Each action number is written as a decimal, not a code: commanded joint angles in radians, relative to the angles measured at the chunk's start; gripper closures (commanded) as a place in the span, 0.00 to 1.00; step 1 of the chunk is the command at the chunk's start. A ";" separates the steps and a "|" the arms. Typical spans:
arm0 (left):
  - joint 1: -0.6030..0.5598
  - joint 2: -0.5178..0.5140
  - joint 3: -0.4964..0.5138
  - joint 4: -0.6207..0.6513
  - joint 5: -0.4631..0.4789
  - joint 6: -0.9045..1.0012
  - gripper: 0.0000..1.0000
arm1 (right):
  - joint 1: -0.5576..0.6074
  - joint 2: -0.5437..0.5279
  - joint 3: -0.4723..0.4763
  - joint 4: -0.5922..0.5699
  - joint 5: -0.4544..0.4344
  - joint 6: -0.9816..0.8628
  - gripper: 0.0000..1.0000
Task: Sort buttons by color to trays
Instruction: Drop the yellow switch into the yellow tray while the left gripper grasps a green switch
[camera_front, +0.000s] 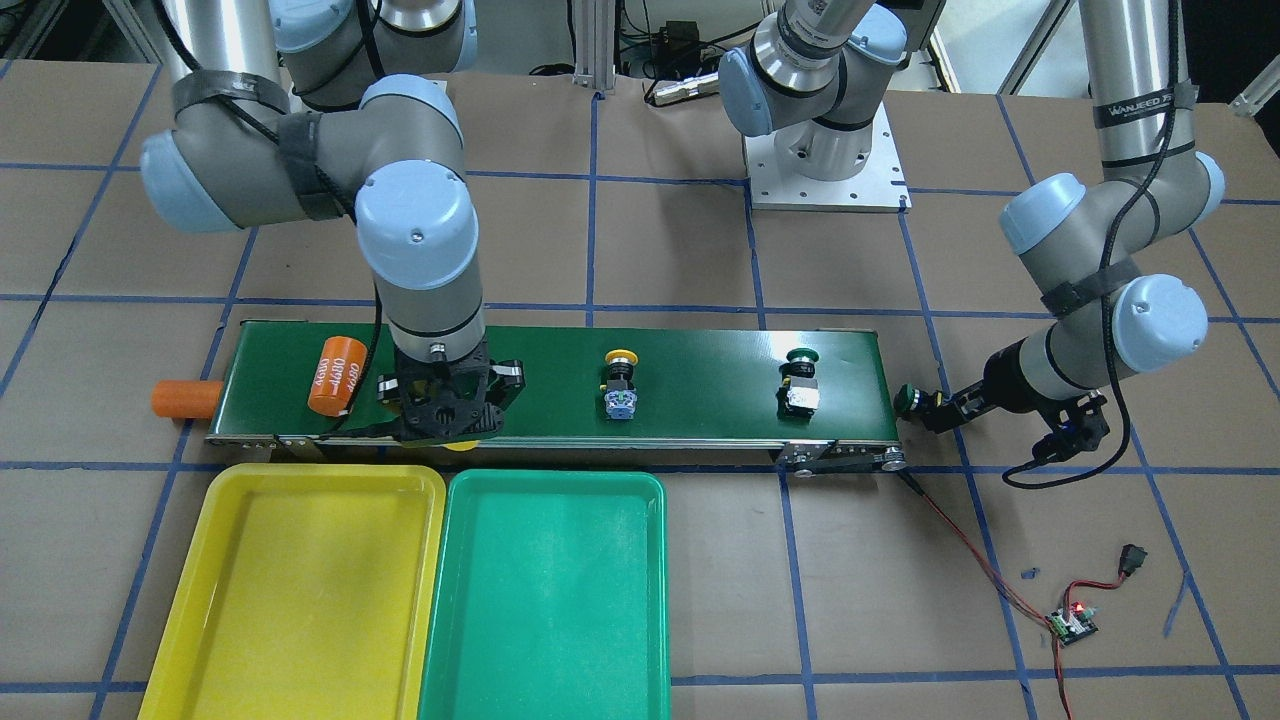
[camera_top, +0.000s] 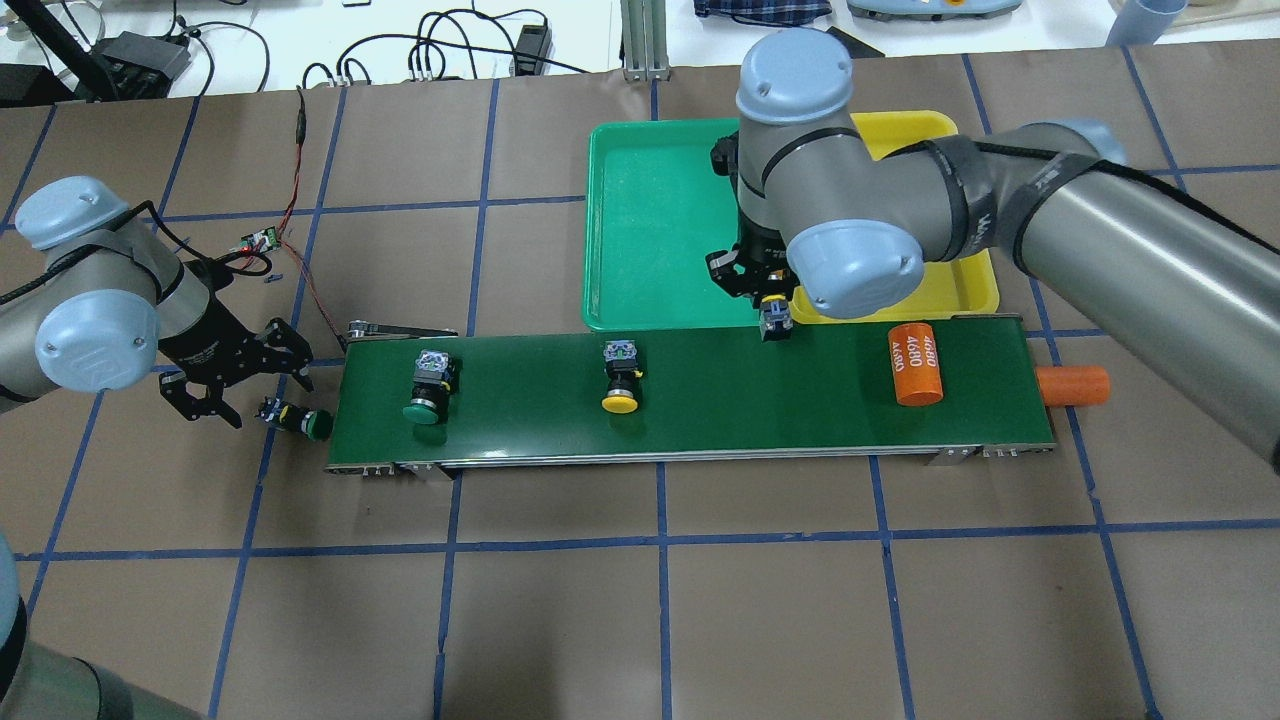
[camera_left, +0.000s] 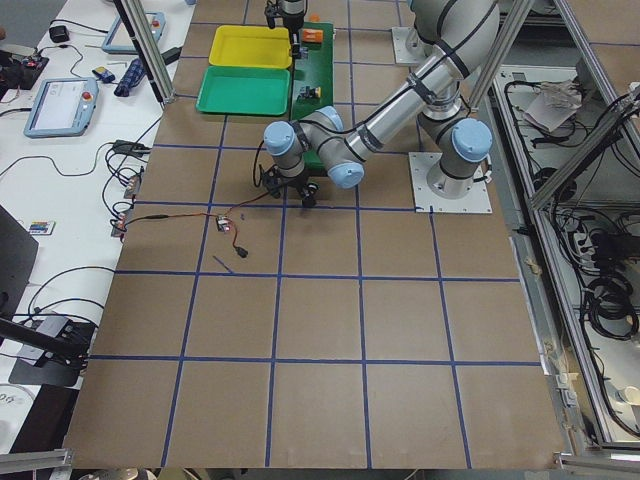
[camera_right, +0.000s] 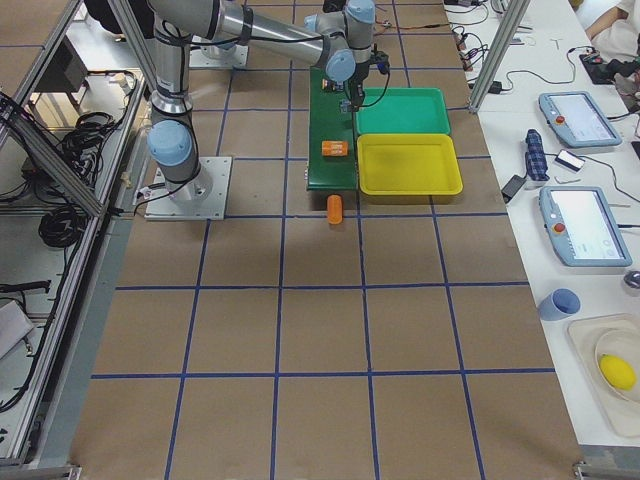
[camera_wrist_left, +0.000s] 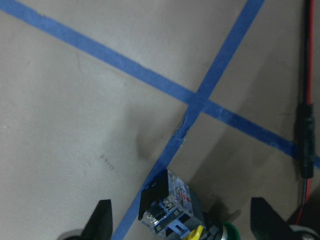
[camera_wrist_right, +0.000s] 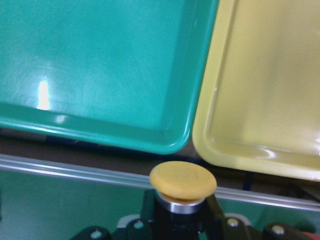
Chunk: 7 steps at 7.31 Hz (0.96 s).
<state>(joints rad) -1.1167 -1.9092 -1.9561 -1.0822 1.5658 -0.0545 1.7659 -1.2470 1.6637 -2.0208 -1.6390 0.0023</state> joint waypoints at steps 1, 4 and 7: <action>0.000 -0.019 -0.010 0.034 0.000 -0.004 0.26 | -0.110 0.027 -0.093 0.044 -0.002 -0.184 1.00; 0.000 -0.036 0.003 0.064 0.016 0.010 1.00 | -0.207 0.197 -0.124 -0.103 0.011 -0.318 0.99; 0.002 -0.013 0.086 0.079 0.109 0.236 1.00 | -0.229 0.259 -0.160 -0.090 0.040 -0.308 0.35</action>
<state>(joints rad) -1.1157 -1.9305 -1.9190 -1.0046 1.6336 0.0851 1.5427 -1.0031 1.5079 -2.1145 -1.6180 -0.3124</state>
